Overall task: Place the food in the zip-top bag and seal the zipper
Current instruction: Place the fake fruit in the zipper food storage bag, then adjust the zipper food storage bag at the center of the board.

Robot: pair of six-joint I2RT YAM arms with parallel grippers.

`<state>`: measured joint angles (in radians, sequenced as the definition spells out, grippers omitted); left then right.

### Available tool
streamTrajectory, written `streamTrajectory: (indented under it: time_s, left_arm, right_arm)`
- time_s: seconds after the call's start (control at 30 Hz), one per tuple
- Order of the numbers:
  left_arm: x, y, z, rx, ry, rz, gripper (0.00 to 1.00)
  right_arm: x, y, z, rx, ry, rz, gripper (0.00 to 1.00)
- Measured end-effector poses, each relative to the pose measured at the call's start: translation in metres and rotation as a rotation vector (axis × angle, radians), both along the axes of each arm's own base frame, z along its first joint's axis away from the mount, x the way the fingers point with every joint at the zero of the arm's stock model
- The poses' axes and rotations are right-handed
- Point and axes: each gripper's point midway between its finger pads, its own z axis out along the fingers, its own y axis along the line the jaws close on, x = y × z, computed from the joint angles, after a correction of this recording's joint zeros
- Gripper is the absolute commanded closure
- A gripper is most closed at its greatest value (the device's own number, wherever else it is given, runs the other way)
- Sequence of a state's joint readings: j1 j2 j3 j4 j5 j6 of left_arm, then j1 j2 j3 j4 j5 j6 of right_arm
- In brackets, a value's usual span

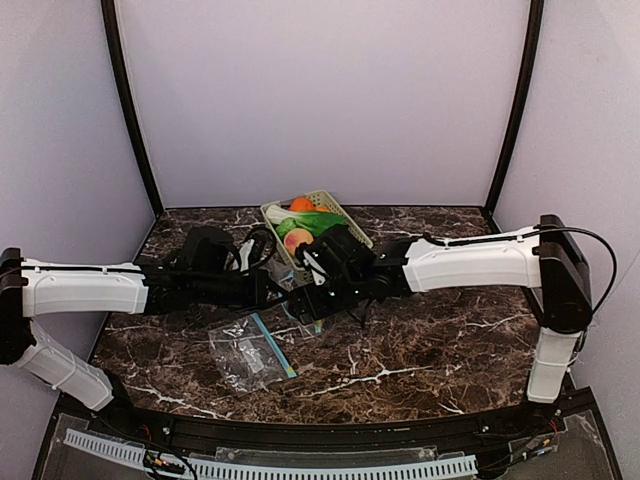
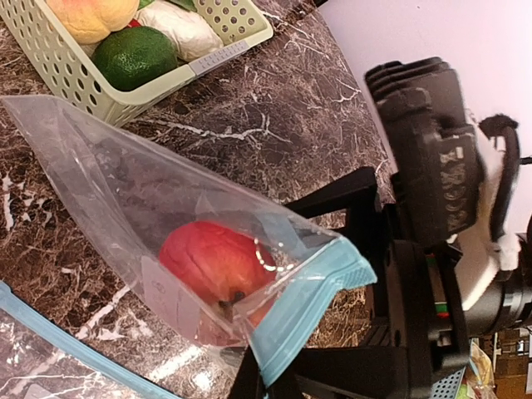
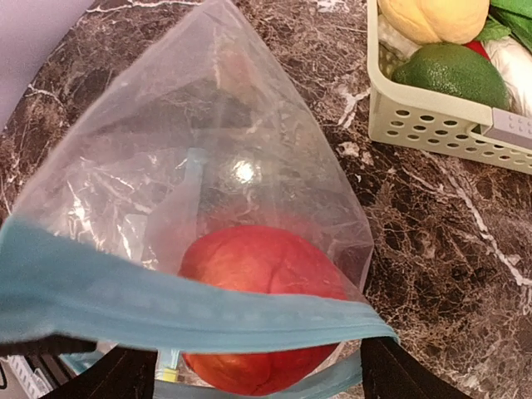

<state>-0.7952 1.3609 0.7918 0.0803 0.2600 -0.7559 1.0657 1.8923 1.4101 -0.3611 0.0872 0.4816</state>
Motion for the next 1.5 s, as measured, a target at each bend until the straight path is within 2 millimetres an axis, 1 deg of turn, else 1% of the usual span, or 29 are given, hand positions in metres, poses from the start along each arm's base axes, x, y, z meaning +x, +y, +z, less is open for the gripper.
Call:
streamTrajectory:
  time_s: [0.17,0.3,0.4,0.5,0.6,0.73,0.8,0.97,1.07,1.13,1.23,1.5]
  left_arm:
    - [0.004,0.002,-0.001,0.010,-0.010,0.021,0.99]
    - [0.006,0.004,-0.001,0.018,-0.017,0.036,0.99]
    - [0.007,0.005,-0.001,0.021,-0.021,0.043,0.99]
    - [0.008,0.006,-0.001,0.024,-0.024,0.048,0.99]
    - [0.008,0.006,-0.002,0.025,-0.024,0.049,0.99]
    - [0.009,0.006,-0.002,0.026,-0.024,0.051,0.99]
    - [0.008,0.006,-0.002,0.027,-0.023,0.051,0.99]
    - [0.008,0.006,-0.002,0.026,-0.023,0.050,0.99]
    - [0.008,0.006,-0.002,0.026,-0.023,0.050,0.99]
    - [0.008,0.006,-0.003,0.027,-0.023,0.050,0.99]
    - [0.008,0.006,-0.003,0.028,-0.024,0.049,0.99]
    - [0.008,0.006,-0.003,0.031,-0.028,0.047,0.99]
  right_arm:
    - [-0.009,-0.004,0.023,0.058,0.004,0.030,0.14]
    - [-0.019,-0.011,0.047,0.118,-0.001,0.054,0.17]
    - [-0.022,-0.014,0.065,0.156,-0.016,0.059,0.22]
    - [-0.020,-0.017,0.070,0.169,-0.024,0.049,0.30]
    - [-0.012,-0.024,0.064,0.163,-0.014,0.020,0.37]
    - [0.006,-0.037,0.046,0.134,0.008,-0.035,0.47]
    - [0.014,-0.040,0.036,0.119,0.018,-0.051,0.50]
    - [0.021,-0.040,0.010,0.083,0.045,-0.061,0.57]
    - [0.024,-0.038,-0.001,0.069,0.060,-0.062,0.60]
    - [0.024,-0.037,-0.006,0.065,0.068,-0.059,0.64]
    - [0.026,-0.036,-0.009,0.067,0.072,-0.054,0.71]
    - [0.028,-0.022,0.004,0.128,0.060,-0.012,0.82]
